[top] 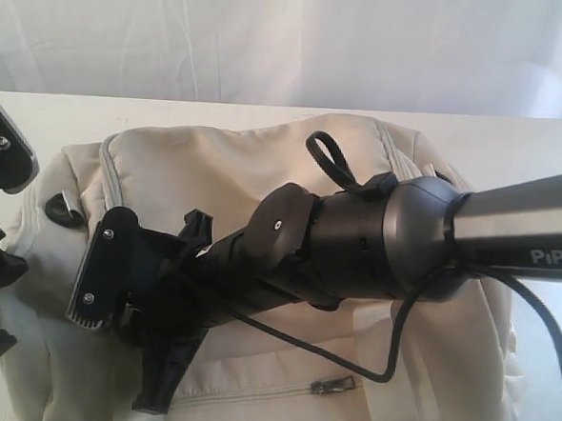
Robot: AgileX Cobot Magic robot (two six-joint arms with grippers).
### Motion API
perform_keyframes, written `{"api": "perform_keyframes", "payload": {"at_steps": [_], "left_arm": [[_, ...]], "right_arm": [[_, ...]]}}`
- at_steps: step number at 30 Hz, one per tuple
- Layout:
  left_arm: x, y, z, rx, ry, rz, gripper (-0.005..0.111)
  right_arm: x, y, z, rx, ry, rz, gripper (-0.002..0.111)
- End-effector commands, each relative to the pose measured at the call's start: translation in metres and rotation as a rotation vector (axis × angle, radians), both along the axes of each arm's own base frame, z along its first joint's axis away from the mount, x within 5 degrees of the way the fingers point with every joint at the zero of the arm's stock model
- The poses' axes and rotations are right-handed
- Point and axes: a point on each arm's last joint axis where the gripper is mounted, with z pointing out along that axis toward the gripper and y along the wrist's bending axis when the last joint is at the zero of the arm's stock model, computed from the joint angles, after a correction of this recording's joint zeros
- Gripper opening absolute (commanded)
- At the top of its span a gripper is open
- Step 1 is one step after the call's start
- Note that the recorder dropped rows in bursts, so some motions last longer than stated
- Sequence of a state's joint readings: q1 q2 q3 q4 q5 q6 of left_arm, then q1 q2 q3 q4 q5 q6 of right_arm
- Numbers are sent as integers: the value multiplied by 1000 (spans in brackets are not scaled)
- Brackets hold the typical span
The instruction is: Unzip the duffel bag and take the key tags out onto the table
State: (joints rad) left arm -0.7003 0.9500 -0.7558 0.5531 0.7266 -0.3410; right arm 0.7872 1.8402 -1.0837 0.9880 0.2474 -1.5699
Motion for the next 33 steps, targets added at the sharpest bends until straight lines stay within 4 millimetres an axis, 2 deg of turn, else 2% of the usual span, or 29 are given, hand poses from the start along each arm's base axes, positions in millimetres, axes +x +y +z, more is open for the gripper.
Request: {"api": "perform_keyframes", "payload": {"at_steps": [1,5,10,18,33], "left_arm": [[-2,1,1,-9,2,6,40],[-2,1,1,-9,2,6,40],[-2,1,1,-9,2,6,40],[-2,1,1,-9,2,6,40],[-2,1,1,-11,4,5,40]], "right_arm": [[-2,1,-1,4,28,14,25],[-7,2,-2,3,72,52,21],[-13,3,-3,1,121,95,20],[2,0,1,7,-11,-25,18],[2,0,0,22,20,-55,20]]}}
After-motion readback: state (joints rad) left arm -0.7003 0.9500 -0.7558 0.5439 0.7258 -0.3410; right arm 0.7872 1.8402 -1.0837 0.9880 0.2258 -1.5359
